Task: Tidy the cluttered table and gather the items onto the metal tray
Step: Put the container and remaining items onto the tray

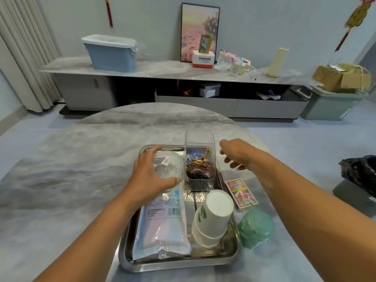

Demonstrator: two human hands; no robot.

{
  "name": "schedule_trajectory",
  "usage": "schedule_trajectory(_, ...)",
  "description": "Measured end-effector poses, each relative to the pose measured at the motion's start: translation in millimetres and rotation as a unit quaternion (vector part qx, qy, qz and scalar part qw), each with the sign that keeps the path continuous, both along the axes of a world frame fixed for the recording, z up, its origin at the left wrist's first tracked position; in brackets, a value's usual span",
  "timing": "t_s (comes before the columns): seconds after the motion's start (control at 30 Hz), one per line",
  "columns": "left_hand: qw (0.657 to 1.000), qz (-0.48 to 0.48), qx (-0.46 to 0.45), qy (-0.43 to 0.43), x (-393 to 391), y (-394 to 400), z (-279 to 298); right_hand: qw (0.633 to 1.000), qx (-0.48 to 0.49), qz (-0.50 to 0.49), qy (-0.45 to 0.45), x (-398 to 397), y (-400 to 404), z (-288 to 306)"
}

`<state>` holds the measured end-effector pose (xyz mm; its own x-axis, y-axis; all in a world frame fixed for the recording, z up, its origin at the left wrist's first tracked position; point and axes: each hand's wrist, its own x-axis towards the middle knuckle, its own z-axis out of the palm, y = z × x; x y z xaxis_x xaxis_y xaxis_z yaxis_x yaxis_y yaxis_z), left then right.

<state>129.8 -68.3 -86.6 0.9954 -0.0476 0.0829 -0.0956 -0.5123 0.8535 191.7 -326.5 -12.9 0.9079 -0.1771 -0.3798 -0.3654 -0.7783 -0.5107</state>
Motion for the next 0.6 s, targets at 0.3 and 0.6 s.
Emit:
schedule_trajectory(0.3,0.993,0.047,-0.102,-0.023,-15,-4,-19,0.908,-0.322,0.191,0.189,-34,-12,-29)
schedule_trajectory(0.6,0.996,0.008,-0.080,-0.037,-21,-12,8,0.960,-0.108,0.164,-0.201,-18,33,61)
